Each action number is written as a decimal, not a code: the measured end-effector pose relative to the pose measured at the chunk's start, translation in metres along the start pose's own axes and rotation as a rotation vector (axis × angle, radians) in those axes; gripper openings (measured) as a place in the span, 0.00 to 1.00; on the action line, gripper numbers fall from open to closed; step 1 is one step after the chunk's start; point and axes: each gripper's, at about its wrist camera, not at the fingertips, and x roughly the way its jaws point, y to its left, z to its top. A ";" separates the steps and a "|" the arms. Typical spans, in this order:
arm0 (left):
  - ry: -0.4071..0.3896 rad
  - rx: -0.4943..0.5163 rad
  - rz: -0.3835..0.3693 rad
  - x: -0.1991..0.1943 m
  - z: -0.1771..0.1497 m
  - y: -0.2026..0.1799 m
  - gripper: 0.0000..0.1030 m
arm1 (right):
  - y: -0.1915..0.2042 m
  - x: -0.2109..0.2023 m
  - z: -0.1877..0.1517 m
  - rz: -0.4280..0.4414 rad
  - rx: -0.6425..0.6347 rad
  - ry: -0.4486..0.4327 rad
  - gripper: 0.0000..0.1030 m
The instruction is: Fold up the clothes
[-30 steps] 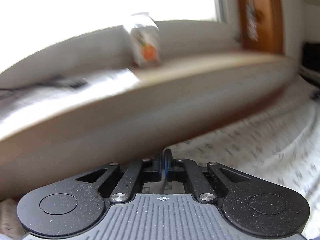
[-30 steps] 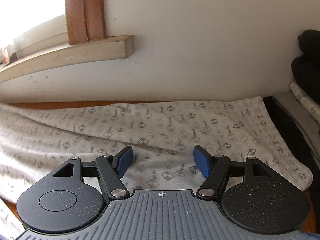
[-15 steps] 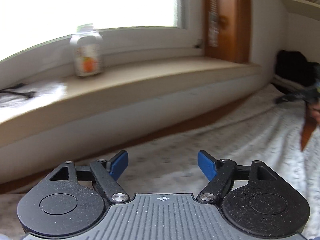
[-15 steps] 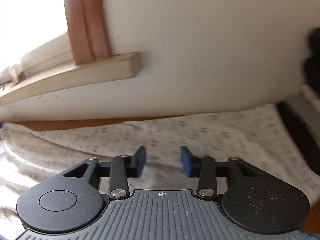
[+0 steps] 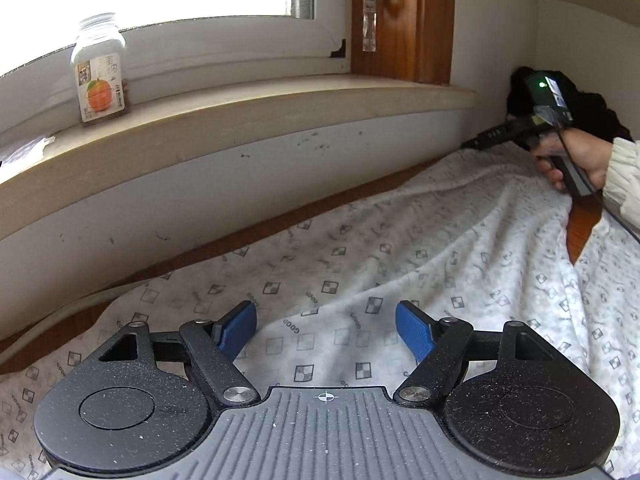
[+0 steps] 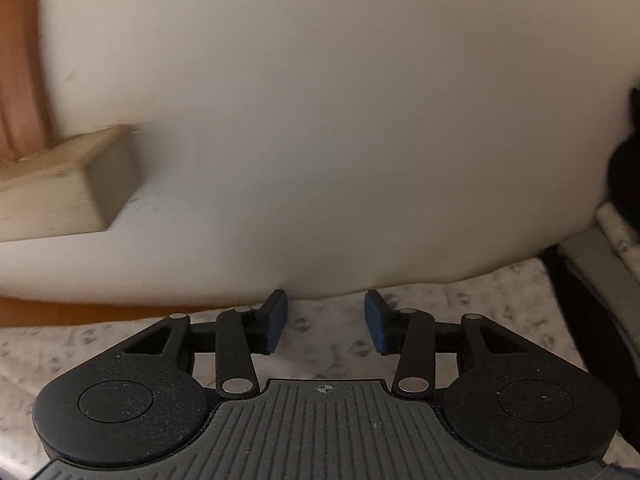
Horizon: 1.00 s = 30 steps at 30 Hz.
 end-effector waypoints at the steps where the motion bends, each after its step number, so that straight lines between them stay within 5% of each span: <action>1: -0.002 -0.005 0.002 0.000 0.000 0.000 0.78 | -0.002 -0.001 0.000 0.000 0.011 0.000 0.42; 8: 0.000 -0.023 -0.001 0.001 0.000 0.003 0.84 | -0.001 -0.041 -0.007 -0.014 -0.044 -0.059 0.43; 17: -0.018 -0.055 0.051 -0.009 0.002 0.007 0.87 | 0.083 -0.122 -0.037 0.311 -0.218 -0.025 0.44; 24: -0.100 -0.093 0.161 -0.095 0.006 0.019 0.88 | 0.186 -0.187 -0.070 0.562 -0.378 -0.019 0.51; 30: -0.075 -0.087 0.322 -0.188 -0.035 0.042 0.88 | 0.289 -0.225 -0.100 0.750 -0.508 -0.015 0.51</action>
